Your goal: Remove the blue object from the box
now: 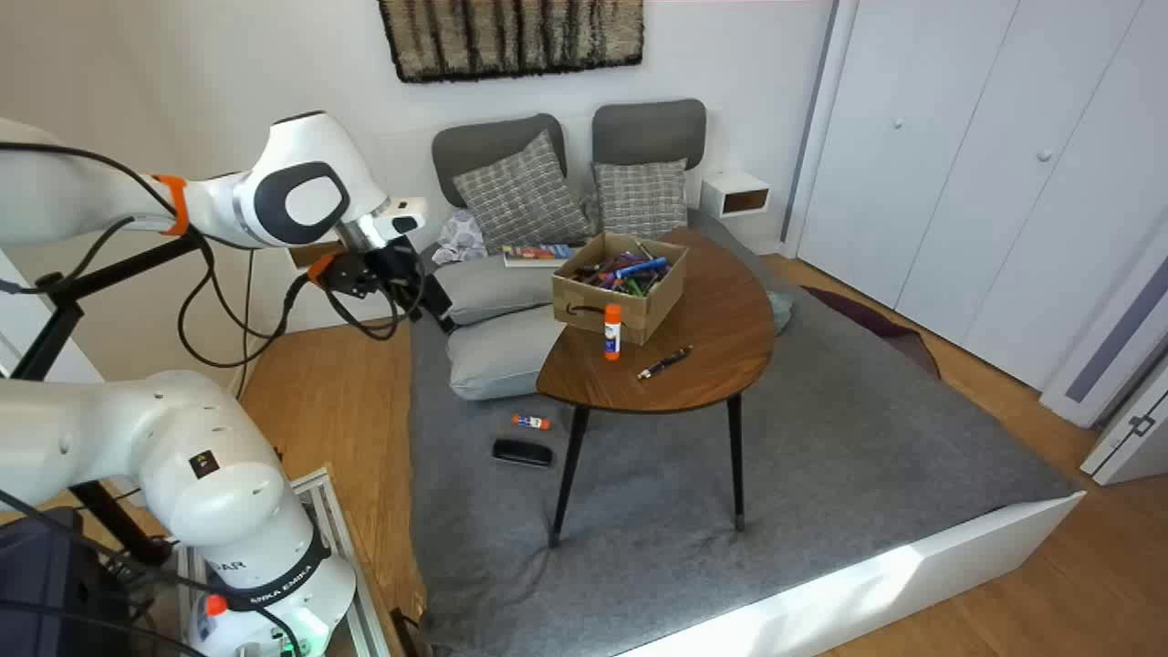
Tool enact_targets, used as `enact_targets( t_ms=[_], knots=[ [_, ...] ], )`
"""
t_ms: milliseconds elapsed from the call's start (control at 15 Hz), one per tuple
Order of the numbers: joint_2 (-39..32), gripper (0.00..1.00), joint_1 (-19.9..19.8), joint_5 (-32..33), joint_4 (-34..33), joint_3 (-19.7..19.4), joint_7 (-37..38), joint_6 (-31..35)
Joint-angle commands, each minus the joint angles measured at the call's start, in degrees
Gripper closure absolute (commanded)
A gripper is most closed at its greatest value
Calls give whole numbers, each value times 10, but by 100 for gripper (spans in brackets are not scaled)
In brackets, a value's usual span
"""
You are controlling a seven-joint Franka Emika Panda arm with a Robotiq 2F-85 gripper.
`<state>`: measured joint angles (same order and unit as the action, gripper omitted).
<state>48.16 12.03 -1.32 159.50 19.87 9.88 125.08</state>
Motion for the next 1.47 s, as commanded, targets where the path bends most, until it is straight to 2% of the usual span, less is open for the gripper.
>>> enact_targets(
  t_ms=[0, 933, 1200, 1400],
  knots=[
    [-3, 0, 8, 8, 1, -8, 6, -2],
    [-7, 0, 8, 8, 3, -8, 6, -2],
    [-41, 0, -40, 27, -48, -49, -11, 34],
    [-92, 0, -55, 14, -102, -101, -48, 52]
  ],
)
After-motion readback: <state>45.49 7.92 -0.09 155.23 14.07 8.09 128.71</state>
